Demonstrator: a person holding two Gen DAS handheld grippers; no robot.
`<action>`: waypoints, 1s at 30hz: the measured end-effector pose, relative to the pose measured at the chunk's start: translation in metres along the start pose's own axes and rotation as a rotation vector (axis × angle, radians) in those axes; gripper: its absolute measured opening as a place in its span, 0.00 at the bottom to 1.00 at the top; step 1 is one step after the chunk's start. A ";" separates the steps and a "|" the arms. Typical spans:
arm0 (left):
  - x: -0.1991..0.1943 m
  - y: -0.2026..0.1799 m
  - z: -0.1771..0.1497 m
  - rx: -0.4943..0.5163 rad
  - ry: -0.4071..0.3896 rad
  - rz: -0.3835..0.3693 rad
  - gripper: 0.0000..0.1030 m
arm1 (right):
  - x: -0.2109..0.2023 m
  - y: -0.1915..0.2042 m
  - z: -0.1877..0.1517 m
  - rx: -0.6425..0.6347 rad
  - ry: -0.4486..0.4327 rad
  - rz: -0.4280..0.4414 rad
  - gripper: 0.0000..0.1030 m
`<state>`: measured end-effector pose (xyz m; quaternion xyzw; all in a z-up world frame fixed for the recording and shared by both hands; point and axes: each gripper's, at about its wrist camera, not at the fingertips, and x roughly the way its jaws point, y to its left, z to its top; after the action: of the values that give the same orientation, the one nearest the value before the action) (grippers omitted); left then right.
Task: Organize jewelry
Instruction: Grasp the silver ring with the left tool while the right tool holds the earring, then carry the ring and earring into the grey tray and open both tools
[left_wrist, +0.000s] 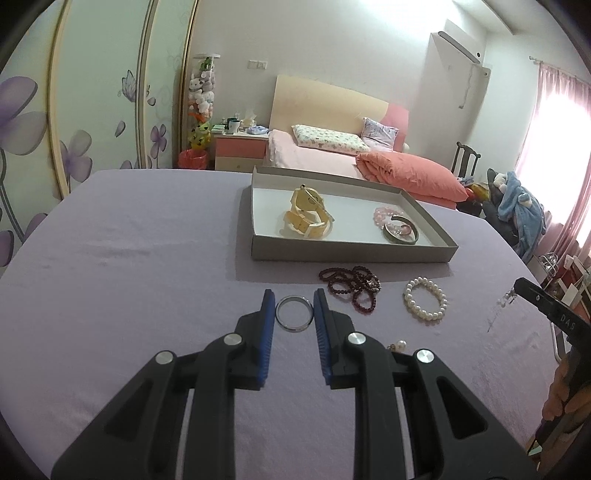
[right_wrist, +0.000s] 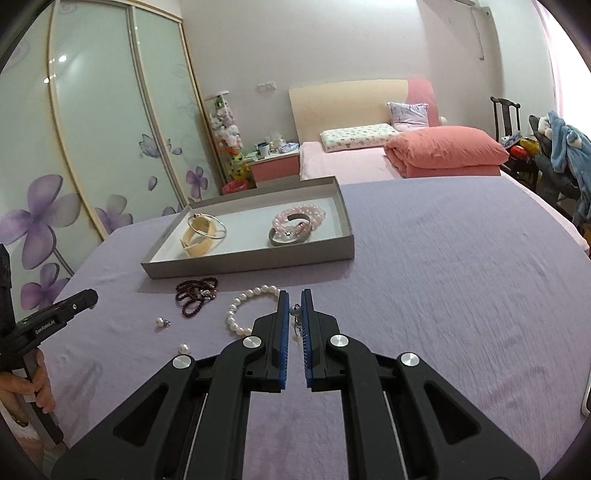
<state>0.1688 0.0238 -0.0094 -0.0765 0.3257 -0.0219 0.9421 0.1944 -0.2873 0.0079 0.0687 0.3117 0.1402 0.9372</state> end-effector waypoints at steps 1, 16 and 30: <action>0.000 0.000 0.000 0.001 -0.001 0.000 0.21 | 0.000 0.001 0.000 -0.002 -0.001 0.001 0.07; -0.004 -0.004 0.004 0.004 -0.010 -0.005 0.21 | -0.002 0.008 0.009 -0.026 -0.024 0.012 0.07; -0.010 -0.011 0.040 0.029 -0.114 -0.018 0.21 | -0.005 0.022 0.046 -0.084 -0.139 0.012 0.07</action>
<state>0.1860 0.0193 0.0299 -0.0667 0.2703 -0.0306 0.9600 0.2140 -0.2701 0.0520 0.0408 0.2394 0.1539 0.9578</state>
